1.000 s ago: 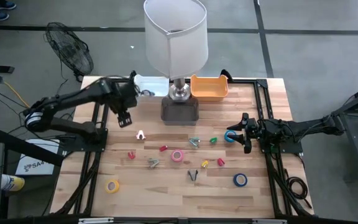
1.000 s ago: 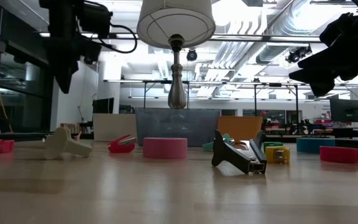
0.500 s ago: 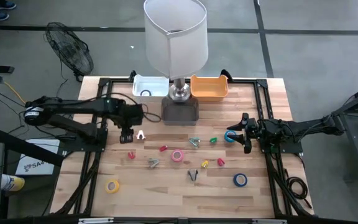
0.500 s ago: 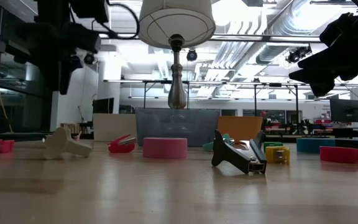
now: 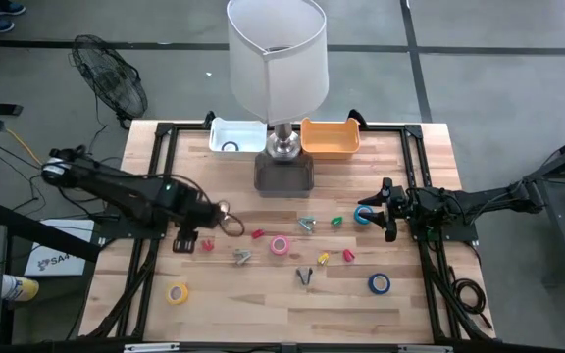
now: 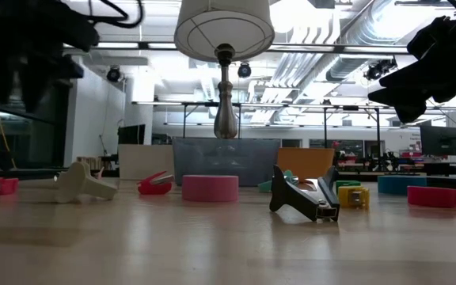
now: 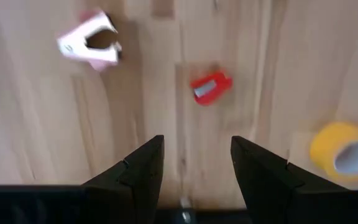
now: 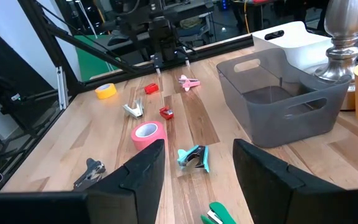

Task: Pick and place Stapler, Stapler remover, tape
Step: Put the yellow tape into the white bin

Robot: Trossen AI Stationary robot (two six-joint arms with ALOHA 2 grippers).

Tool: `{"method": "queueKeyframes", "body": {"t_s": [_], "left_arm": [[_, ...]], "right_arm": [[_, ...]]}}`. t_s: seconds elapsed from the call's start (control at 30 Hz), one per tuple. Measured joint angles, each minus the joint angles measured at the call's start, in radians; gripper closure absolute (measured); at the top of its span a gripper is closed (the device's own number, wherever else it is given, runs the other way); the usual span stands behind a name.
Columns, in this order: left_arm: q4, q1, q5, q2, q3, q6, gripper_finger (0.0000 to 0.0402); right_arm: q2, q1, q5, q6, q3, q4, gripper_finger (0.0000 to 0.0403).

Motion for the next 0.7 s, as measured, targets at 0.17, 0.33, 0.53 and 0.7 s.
{"method": "queueKeyframes", "body": {"t_s": [0.17,0.33,0.53,0.7], "left_arm": [[-0.007,-0.141,0.001,0.000,0.000,-0.082,0.0218],[-0.007,-0.291,-0.009,0.009,0.000,-0.208,0.0218],[-0.025,-0.407,0.024,0.020,-0.036,-0.477,0.0218],[0.041,-0.514,0.052,0.021,-0.086,-0.778,0.0218]], "right_arm": [[0.000,0.000,0.000,0.000,0.000,0.000,0.0222],[0.000,0.000,0.000,0.000,0.000,0.000,0.0222],[0.000,0.000,0.000,0.000,0.000,0.000,0.0222],[0.000,0.000,0.000,0.000,0.000,0.000,0.0222]]}}
